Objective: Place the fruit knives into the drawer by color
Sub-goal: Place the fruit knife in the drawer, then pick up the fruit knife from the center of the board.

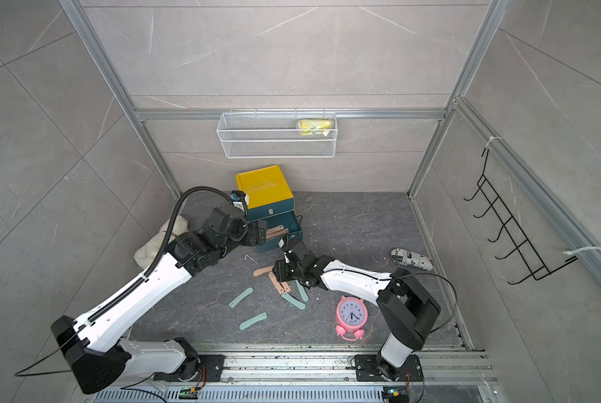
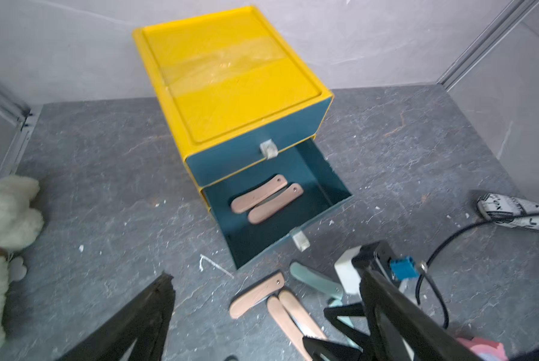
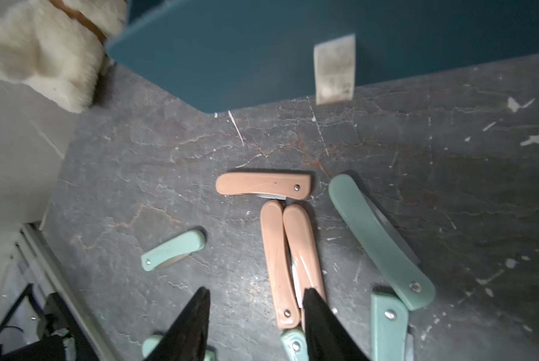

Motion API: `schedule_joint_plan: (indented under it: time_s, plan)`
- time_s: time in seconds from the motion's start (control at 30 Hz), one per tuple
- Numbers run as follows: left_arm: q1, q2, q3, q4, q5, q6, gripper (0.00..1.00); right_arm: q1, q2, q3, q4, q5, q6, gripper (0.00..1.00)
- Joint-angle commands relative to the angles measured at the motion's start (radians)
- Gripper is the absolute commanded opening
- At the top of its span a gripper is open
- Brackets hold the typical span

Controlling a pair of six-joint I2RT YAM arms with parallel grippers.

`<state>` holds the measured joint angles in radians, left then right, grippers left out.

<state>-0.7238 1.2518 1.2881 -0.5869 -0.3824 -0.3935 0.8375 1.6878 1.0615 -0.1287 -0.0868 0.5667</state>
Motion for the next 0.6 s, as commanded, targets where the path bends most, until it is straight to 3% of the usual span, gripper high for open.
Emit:
schedule_joint_plan:
  time_s: [0.0,0.2,0.57]
  plan:
    - [0.003,-0.1,-0.11,0.027,0.0,-0.077,0.96,0.008,0.064,0.047,-0.082,0.045,-0.051,0.49]
    - [0.012,-0.235,-0.276,-0.001,-0.044,-0.131,0.98,0.018,0.148,0.061,-0.099,0.074,-0.075,0.47]
    - [0.026,-0.264,-0.356,-0.026,-0.041,-0.171,0.99,0.051,0.214,0.109,-0.164,0.144,-0.108,0.45]
